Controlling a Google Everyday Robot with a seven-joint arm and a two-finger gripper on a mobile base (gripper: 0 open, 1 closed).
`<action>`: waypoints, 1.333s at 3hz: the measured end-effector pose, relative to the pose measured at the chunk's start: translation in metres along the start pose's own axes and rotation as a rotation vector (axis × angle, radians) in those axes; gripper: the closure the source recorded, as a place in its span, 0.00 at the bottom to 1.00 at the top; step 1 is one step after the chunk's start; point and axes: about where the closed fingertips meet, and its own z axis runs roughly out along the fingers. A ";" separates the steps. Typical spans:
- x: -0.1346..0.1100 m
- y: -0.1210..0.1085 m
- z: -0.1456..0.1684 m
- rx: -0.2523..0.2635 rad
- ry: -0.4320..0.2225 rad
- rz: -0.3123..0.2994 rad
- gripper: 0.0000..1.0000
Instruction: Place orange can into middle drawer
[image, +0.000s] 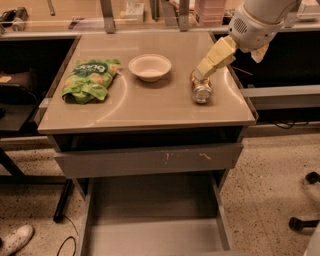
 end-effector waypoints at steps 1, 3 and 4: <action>-0.004 0.001 0.001 0.000 -0.011 0.002 0.00; -0.028 0.005 0.023 0.006 -0.053 0.019 0.00; -0.054 0.002 0.038 0.081 -0.069 0.057 0.00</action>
Offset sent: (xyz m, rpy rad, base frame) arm 0.0074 0.0060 -0.0067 0.0542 -0.0222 0.0172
